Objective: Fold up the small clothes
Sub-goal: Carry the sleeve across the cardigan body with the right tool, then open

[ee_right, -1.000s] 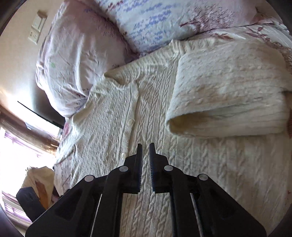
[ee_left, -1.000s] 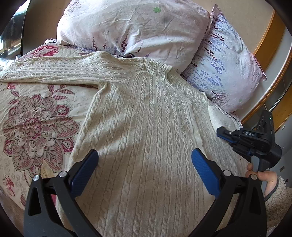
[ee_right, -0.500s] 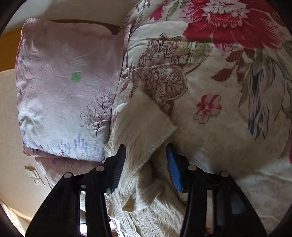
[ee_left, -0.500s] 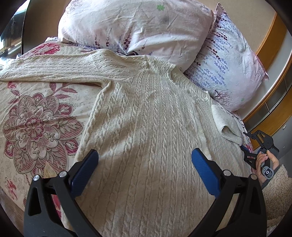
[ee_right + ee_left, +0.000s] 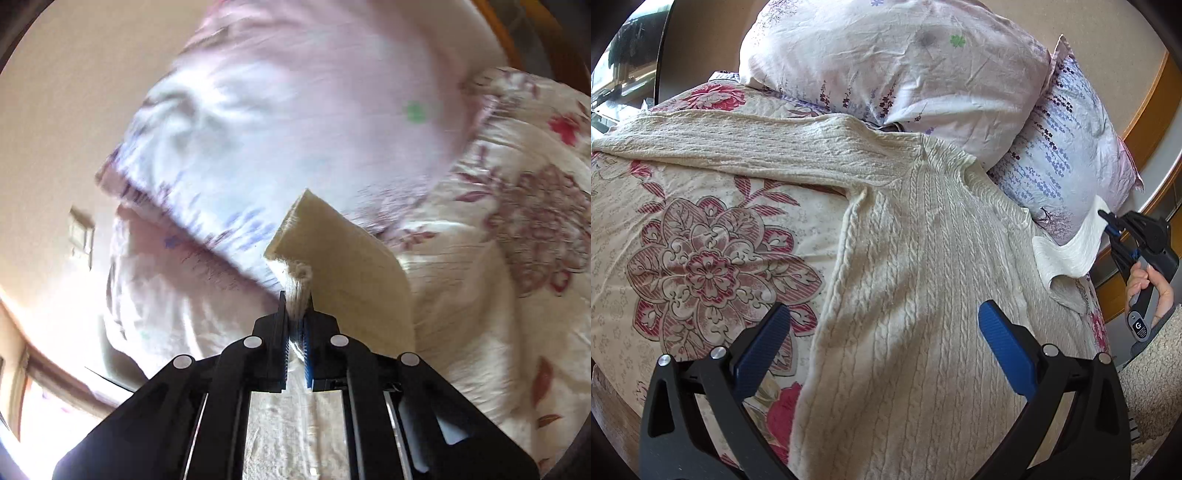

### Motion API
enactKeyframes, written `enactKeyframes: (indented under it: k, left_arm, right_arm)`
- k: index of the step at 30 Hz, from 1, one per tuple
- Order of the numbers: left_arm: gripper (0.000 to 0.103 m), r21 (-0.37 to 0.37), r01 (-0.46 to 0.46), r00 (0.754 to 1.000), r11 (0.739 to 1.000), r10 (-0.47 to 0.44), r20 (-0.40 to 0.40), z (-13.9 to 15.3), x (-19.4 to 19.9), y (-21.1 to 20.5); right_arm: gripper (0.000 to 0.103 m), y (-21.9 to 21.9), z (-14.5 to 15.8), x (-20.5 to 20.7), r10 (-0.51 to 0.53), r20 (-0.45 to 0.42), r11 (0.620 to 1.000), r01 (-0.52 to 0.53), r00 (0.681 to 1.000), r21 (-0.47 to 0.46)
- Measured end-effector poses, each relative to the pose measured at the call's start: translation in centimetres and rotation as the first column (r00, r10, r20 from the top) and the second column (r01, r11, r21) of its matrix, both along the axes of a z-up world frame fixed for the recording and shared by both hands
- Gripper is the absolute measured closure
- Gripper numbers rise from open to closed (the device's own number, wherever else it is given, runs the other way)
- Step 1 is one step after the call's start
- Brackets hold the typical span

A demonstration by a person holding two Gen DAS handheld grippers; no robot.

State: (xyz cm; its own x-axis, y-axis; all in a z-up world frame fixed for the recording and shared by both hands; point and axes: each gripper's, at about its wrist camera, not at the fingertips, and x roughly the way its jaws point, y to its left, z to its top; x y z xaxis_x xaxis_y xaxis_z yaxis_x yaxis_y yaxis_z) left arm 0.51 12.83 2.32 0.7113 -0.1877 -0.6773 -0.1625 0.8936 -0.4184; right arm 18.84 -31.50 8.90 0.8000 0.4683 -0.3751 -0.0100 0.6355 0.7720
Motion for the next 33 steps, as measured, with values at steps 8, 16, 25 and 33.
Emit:
enactKeyframes:
  k: [8, 16, 25, 33]
  left_arm:
    - [0.002, -0.007, -0.035, 0.999, 0.999, 0.035, 0.012, 0.4, -0.5, 2.9]
    - [0.002, -0.022, -0.09, 0.996, 0.996, 0.09, 0.004, 0.1, -1.0, 5.7]
    - [0.002, -0.048, -0.092, 0.996, 0.995, 0.092, -0.007, -0.1, 0.1, 6.5]
    - [0.002, -0.029, -0.08, 0.997, 0.996, 0.079, -0.001, 0.3, 0.5, 6.5]
  right_arm:
    - [0.096, 17.4, -1.9, 1.5, 0.316, -0.043, 0.925, -0.318, 0.948, -0.209]
    - [0.096, 23.3, -6.5, 1.6, 0.401, -0.191, 0.848, -0.441, 0.896, -0.293]
    - [0.096, 25.9, -7.5, 1.4, 0.419, -0.225, 0.824, -0.473, 0.879, -0.312]
    - [0.085, 28.5, -8.9, 2.0, 0.466, -0.308, 0.767, -0.552, 0.83, -0.326]
